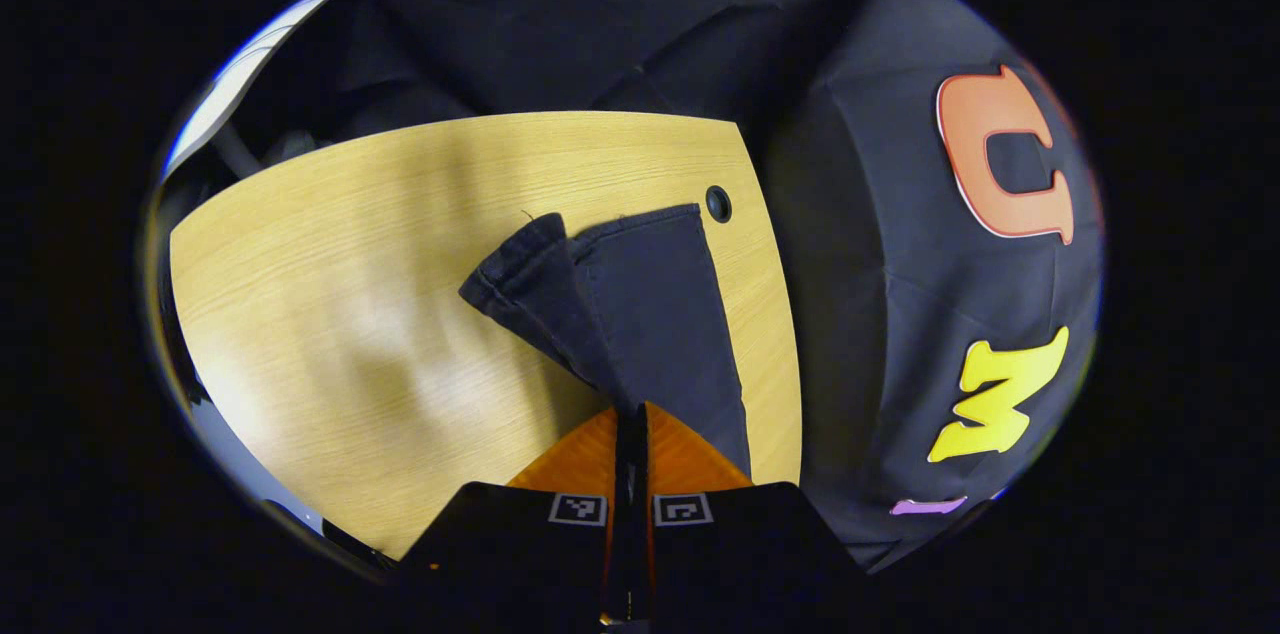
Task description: Grasp the waist and the cuffs of the jeans and fold them to make the two legs overlap; first hold the waist and fold one-third of the jeans toward the cuffs, then hold the cuffs and fold the remaining one-third in the same direction to finish folding.
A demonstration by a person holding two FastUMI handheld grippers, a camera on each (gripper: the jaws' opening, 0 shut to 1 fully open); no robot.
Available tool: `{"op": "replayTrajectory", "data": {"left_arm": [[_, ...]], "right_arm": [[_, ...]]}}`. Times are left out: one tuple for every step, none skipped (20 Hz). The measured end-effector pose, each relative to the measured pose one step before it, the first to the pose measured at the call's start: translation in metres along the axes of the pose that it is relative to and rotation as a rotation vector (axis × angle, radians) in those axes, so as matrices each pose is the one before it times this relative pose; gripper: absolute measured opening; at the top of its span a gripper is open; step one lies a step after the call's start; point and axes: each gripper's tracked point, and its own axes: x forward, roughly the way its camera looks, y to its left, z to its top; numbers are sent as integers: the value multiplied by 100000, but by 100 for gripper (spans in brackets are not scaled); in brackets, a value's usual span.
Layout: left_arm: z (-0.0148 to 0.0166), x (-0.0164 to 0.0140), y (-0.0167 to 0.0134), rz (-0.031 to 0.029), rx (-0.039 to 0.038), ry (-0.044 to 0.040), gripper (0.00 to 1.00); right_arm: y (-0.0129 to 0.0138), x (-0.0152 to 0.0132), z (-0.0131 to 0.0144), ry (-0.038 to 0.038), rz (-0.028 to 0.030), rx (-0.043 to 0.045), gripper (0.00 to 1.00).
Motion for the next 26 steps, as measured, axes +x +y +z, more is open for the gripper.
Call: {"op": "replayTrajectory", "data": {"left_arm": [[467, 862, -748, 1209, 2994, 1001, 4], [637, 890, -737, 706, 3926, 772, 4], [605, 1073, -719, 773, 4181, 1119, 4], [706, 1047, -464, 720, 3850, 448, 4], [829, 1079, -752, 611, 3897, 148, 4], [655, 1507, -809, -257, 2361, 234, 4], [508, 1614, -467, 927, 1713, 476, 3], [348, 1214, -145, 765, 1256, 1295, 3], [343, 1242, -268, 319, 926, 923, 3], [183, 1266, -407, -4, 1058, 662, 3], [192, 1218, -44, 136, 1359, 1081, 3], [-3, 972, 83, 743, 1452, 1089, 3], [-102, 795, 219, 1310, 1769, 1385, 3], [103, 512, 254, 1489, 1546, 975, 4], [224, 349, 252, 1266, 1412, 318, 4], [264, 312, -7, 726, 1438, -33, 5], [56, 36, -232, 516, 2145, 202, 6], [-18, 45, -177, 647, 2532, 606, 7], [-18, 37, -64, 841, 2443, 531, 10], [-24, -240, -145, 251, 1837, -24, 12], [79, -89, -211, 49, 792, -292, 18], [112, -37, -333, -1161, 315, -567, 19], [94, -534, -41, 41, 726, -377, 31], [347, -660, -25, 62, 771, -1428, 54], [261, -445, 97, 303, 908, -1120, 77], [220, -696, -44, 602, 873, -1123, 69]], "right_arm": [[605, 886, 610, 276, -273, -643, 10], [778, 989, 581, 105, 26, 34, 10], [754, 1213, 555, -93, 255, -70, 10], [371, 1353, 498, -343, -293, -832, 10], [364, 1499, 554, -472, -359, -1554, 10], [330, 1509, 338, -28, -313, -1468, 10], [103, 1524, 310, 68, -375, -1216, 10], [-126, 1450, 194, 674, -636, -626, 10], [-158, 1197, 326, 368, -235, 277, 10], [-199, 1209, 245, 473, -998, 55, 10], [-513, 1091, 221, 665, -1329, -159, 10], [-602, 896, 33, 295, -1494, -105, 10], [-612, 845, 21, 216, -1617, 84, 10], [-417, 669, -11, 208, -1520, 778, 10], [-272, 552, 65, -388, -644, 1820, 10], [-125, 371, 48, -380, -18, 2112, 14], [46, 335, 10, -694, 163, 1642, 13], [231, 200, -178, -234, 266, 1330, 14], [6, -6, -98, -206, -19, 998, 19], [-159, -467, 323, -794, -577, 591, 21], [-60, -212, 124, -952, 761, 317, 26], [157, -416, 219, -778, 1364, 478, 31], [224, -501, 130, -888, 1223, 168, 48], [283, -438, 230, -1425, 1280, -124, 63], [254, -486, 139, -985, 747, -348, 78], [312, -618, -55, -970, 466, -851, 70]]}}
